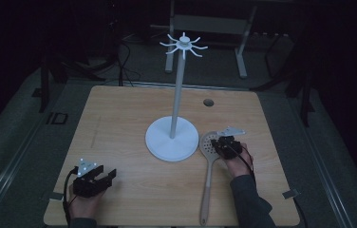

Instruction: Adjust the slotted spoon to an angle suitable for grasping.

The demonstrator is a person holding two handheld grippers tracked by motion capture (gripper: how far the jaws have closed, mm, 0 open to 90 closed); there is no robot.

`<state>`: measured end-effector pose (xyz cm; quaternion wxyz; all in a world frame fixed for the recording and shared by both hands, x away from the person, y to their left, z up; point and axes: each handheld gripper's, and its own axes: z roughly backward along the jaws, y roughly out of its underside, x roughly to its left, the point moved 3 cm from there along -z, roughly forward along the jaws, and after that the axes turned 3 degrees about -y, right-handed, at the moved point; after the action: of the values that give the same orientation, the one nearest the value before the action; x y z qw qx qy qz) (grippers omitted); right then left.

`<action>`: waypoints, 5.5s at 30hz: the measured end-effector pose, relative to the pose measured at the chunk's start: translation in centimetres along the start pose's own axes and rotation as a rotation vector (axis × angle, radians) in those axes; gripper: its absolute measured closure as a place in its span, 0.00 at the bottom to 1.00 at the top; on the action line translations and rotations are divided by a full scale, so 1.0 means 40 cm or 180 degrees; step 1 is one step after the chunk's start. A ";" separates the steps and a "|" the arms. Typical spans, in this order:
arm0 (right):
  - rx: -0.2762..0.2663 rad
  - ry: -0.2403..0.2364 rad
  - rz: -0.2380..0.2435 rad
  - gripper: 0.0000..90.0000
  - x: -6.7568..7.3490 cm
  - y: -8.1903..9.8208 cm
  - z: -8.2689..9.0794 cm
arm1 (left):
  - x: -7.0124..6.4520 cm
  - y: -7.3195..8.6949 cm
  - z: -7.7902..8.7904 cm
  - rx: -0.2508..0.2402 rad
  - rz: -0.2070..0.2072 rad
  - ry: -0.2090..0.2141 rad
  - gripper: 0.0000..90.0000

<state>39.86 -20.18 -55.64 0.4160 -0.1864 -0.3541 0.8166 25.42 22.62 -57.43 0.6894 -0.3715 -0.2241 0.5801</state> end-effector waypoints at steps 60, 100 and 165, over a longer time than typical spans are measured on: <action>0.0243 0.0288 0.0164 1.00 -0.038 0.098 0.091 | 0.001 0.000 0.001 0.0001 0.0011 -0.0003 0.49; 0.0214 -0.0190 0.0981 0.85 0.094 -0.071 0.105 | 0.002 0.000 0.002 -0.0001 0.0012 -0.0004 0.49; 0.0568 -0.0694 0.1485 0.84 0.182 -0.062 -0.076 | 0.004 0.000 0.004 -0.0019 0.0014 -0.0001 0.49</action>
<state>38.78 -11.98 -55.97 0.1909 -0.1365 -0.2709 0.9336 25.32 22.80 -57.35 0.6869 -0.3739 -0.2253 0.5810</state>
